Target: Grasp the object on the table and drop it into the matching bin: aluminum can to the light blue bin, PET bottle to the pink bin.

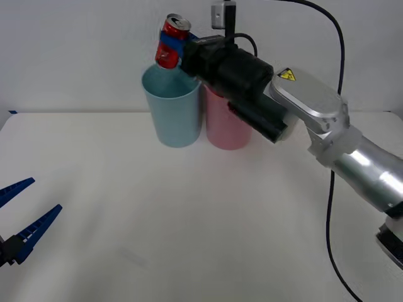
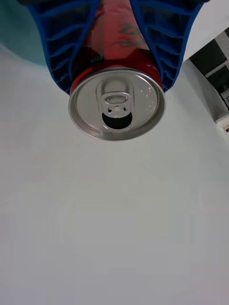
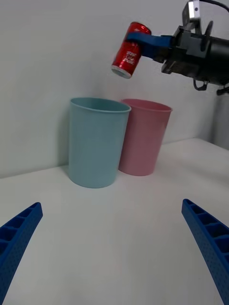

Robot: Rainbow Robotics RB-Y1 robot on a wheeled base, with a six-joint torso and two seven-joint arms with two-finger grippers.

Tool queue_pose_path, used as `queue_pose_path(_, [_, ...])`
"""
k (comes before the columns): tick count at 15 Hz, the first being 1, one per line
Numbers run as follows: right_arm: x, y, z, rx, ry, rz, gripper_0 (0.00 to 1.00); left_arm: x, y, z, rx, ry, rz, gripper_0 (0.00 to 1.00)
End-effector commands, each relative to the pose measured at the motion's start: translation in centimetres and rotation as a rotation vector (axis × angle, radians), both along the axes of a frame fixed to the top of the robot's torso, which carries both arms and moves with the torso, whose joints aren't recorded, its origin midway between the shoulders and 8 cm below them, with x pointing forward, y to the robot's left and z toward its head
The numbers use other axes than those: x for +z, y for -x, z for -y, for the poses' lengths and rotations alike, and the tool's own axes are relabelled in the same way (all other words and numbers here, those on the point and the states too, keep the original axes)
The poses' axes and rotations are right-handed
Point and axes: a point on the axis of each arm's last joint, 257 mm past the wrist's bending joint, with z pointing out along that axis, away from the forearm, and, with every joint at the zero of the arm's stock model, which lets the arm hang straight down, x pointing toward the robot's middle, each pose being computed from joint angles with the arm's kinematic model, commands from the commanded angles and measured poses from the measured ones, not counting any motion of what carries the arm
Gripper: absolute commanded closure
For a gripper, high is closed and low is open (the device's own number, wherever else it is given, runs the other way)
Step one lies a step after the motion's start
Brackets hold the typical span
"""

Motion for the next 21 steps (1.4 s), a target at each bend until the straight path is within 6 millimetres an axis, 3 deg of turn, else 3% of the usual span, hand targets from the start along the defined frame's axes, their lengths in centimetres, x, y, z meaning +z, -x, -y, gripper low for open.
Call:
queue_pose_path(1, [0.3,-3.1,-1.5,-0.048,0.034,-0.009,1.0,0.0,0.0,0.0,0.0,0.0,0.0,0.0])
queue_pose_path(4, [0.0,-5.3,-2.3,-0.092,0.072,-0.023,1.0,0.0,0.0,0.0,0.0,0.0,0.0,0.0])
queue_pose_path(12, [-1.1,-5.2,-2.8,-0.087,0.112,-0.019,1.0,0.0,0.0,0.0,0.0,0.0,0.0,0.0])
queue_pose_path(13, [-1.1,-5.2,-2.6,-0.089,0.115,-0.017,0.91,0.0,0.0,0.0,0.0,0.0,0.0,0.0])
queue_pose_path(14, [-0.9,-5.2,-2.6,-0.089,0.12,-0.008,0.45,0.0,0.0,0.0,0.0,0.0,0.0,0.0])
queue_pose_path(15, [-0.8,-5.1,-2.6,-0.088,0.124,0.0,0.09,0.0,0.0,0.0,0.0,0.0,0.0,0.0])
queue_pose_path(16, [-0.8,-5.1,-2.5,-0.085,0.129,0.003,0.0,0.0,0.0,0.0,0.0,0.0,0.0,0.0])
queue_pose_path(21, [-0.6,-5.1,-2.0,-0.069,0.141,0.009,0.0,0.0,0.0,0.0,0.0,0.0,0.0,0.0])
